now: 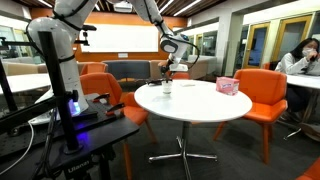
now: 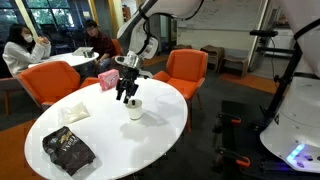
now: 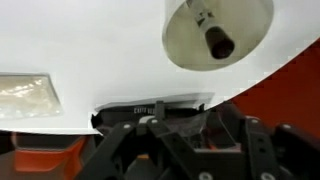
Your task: Put the marker in the cup
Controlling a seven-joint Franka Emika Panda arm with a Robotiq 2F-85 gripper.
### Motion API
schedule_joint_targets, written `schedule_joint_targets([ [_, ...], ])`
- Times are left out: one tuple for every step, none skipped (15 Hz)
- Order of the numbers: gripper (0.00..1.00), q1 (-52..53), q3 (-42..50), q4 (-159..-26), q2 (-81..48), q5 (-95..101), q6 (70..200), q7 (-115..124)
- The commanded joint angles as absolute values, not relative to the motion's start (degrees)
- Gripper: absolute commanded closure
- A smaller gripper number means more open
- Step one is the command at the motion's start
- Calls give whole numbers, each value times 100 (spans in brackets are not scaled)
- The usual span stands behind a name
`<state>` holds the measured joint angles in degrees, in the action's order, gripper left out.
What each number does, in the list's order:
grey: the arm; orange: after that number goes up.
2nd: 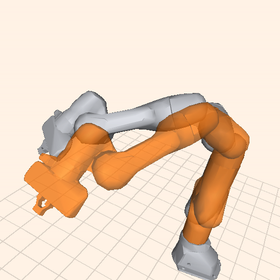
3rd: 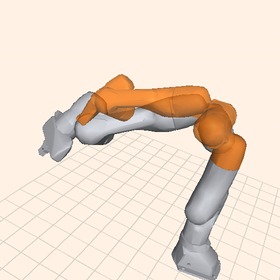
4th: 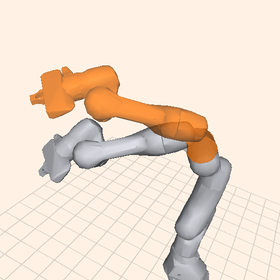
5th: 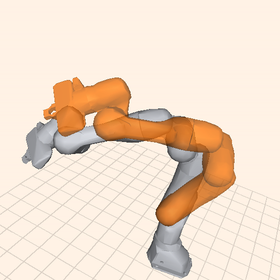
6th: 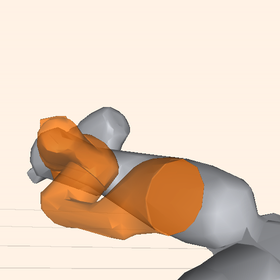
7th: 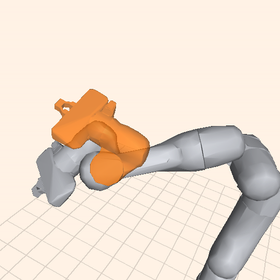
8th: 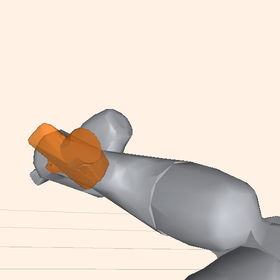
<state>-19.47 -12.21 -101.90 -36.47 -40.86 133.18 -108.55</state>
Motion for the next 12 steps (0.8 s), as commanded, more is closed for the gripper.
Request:
schedule_joint_targets([
  [2, -1550, -991, -10443, -3333, -3982, 13731, -10274],
  [0, -1368, -891, -10496, -3246, -3804, 13858, -9870],
  [0, -1220, -810, -10534, -3183, -3585, 13966, -9490],
  [0, -1057, -727, -10595, -3097, -3322, 14069, -9000],
  [0, -905, -647, -10635, -3014, -3046, 14095, -8512],
  [0, -746, -567, -10670, -2932, -2735, 14116, -7989],
  [0, -600, -487, -10694, -2841, -2409, 14076, -7456],
  [0, -466, -408, -10712, -2753, -2061, 13994, -6928],
  [0, -340, -329, -10705, -2682, -1686, 13917, -6399],
  [0, -228, -262, -10709, -2618, -1334, 13891, -5877],
  [0, -121, -192, -10677, -2571, -958, 13803, -5365],
  [0, -30, -129, -10684, -2523, -584, 13795, -4858],
])
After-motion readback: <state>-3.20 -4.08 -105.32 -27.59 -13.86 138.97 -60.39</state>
